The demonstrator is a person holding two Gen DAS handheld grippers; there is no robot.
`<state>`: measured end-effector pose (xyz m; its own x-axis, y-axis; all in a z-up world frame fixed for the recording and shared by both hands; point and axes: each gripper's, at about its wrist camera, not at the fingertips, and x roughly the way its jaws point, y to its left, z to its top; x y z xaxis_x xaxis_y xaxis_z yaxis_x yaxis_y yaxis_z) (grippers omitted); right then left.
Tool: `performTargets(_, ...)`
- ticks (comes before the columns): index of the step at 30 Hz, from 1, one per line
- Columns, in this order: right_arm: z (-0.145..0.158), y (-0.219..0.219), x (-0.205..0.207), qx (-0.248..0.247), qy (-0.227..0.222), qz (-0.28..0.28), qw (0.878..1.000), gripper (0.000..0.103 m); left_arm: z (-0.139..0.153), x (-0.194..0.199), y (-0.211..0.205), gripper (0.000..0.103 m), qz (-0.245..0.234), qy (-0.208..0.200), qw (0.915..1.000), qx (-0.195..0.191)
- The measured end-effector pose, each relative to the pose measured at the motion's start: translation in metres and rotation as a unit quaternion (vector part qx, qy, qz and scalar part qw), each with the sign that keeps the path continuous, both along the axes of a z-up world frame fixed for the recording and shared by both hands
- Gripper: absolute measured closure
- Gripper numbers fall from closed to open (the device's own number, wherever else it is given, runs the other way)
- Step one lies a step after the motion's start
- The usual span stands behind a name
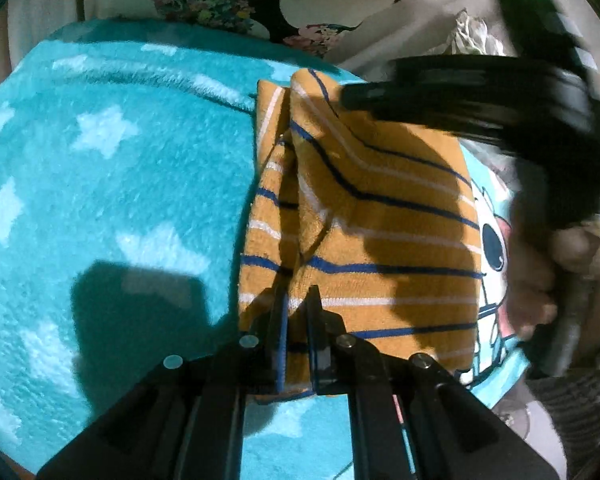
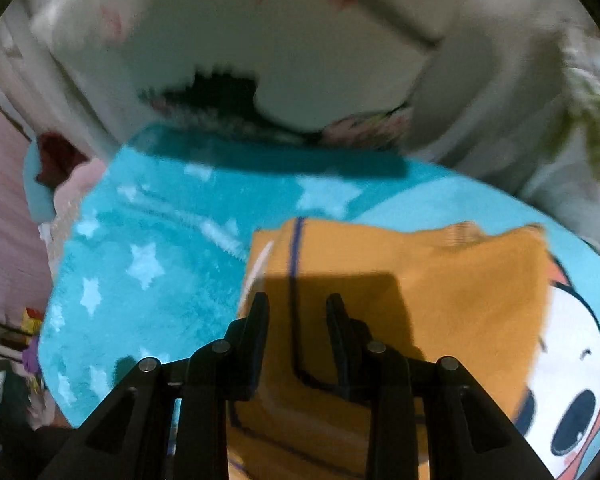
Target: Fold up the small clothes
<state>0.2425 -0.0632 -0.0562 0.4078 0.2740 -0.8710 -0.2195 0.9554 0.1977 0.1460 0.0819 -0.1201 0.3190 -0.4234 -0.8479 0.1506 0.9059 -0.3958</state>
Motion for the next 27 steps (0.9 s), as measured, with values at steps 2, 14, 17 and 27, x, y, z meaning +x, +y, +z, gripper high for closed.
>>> performTargets(2, 0.013, -0.024, -0.013, 0.007, -0.008, -0.018, 1.0, 0.071, 0.001, -0.001, -0.003, 0.095, -0.002, -0.004, 0.9999, 0.011)
performTargets(14, -0.022, -0.114, -0.022, 0.027, 0.027, -0.116, 0.992, 0.071, 0.004, -0.003, -0.021, 0.093, -0.007, -0.019, 0.9978, 0.062)
performTargets(17, -0.029, -0.107, -0.008, 0.001, 0.026, -0.112, 0.993, 0.071, 0.003, -0.003, -0.022, 0.093, -0.004, -0.017, 0.9977, 0.065)
performTargets(27, 0.008, -0.113, -0.03, 0.02, -0.002, -0.116, 0.993, 0.07, -0.001, -0.002, -0.02, 0.093, 0.004, -0.01, 0.9981, 0.061)
